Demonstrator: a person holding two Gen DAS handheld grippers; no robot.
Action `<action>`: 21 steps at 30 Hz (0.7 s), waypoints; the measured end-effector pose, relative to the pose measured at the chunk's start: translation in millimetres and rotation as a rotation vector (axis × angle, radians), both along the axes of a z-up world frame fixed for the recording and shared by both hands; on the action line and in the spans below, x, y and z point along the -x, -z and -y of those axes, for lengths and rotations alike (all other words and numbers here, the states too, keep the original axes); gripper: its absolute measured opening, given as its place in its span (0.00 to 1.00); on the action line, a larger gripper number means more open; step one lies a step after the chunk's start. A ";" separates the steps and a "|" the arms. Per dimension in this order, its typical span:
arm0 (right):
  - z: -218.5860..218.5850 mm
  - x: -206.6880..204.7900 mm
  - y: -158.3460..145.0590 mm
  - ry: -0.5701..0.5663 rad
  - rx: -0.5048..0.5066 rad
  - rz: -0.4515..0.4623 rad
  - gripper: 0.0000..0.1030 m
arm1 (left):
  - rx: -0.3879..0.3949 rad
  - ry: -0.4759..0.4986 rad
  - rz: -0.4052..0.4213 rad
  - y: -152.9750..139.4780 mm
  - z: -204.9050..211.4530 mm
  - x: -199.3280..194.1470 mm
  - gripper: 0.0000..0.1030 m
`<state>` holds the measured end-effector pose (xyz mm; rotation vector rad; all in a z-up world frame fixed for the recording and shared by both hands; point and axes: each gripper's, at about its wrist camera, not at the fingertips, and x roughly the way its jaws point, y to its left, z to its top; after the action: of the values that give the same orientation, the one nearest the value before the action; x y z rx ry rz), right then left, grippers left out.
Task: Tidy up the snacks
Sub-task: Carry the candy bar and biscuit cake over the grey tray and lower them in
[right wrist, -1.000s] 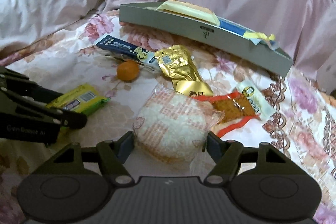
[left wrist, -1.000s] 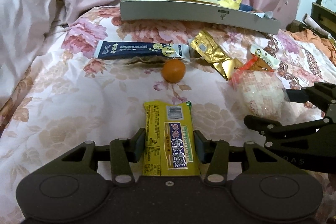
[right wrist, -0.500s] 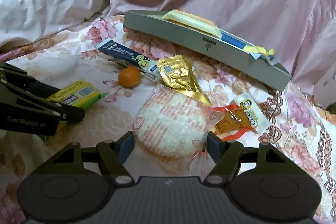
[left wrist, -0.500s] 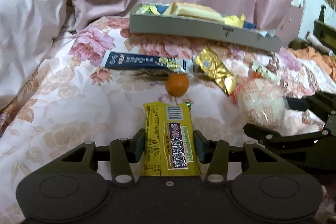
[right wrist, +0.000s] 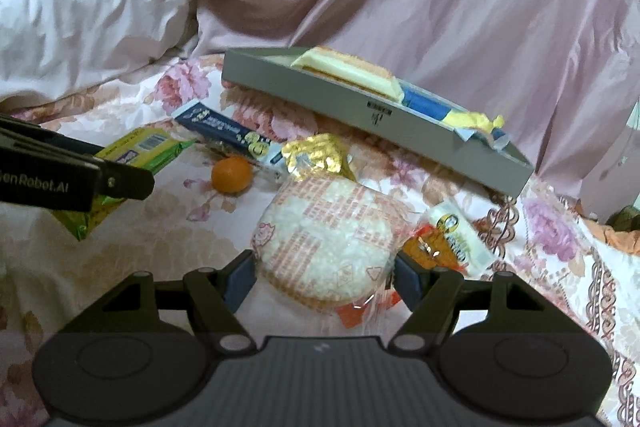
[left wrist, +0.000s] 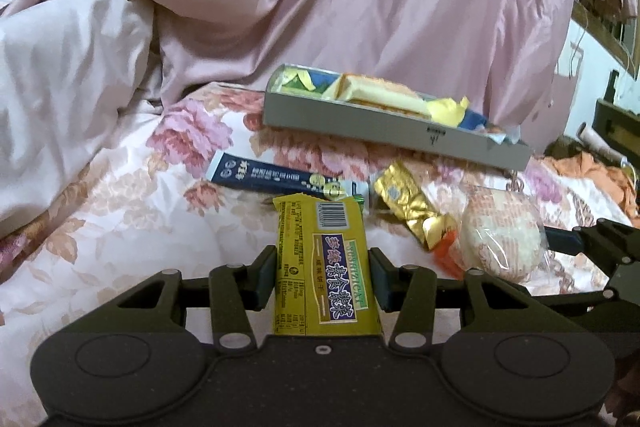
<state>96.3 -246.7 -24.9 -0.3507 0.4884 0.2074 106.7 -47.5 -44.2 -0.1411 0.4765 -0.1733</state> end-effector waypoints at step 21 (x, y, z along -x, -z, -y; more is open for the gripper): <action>6.0 6.3 -33.2 -0.006 -0.062 0.182 0.74 | 0.068 -0.011 0.096 -70.5 5.7 -32.0 0.48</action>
<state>90.0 -252.7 8.3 -0.3074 0.3006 0.1943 138.7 -53.2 26.3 -0.2008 0.3740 -0.1850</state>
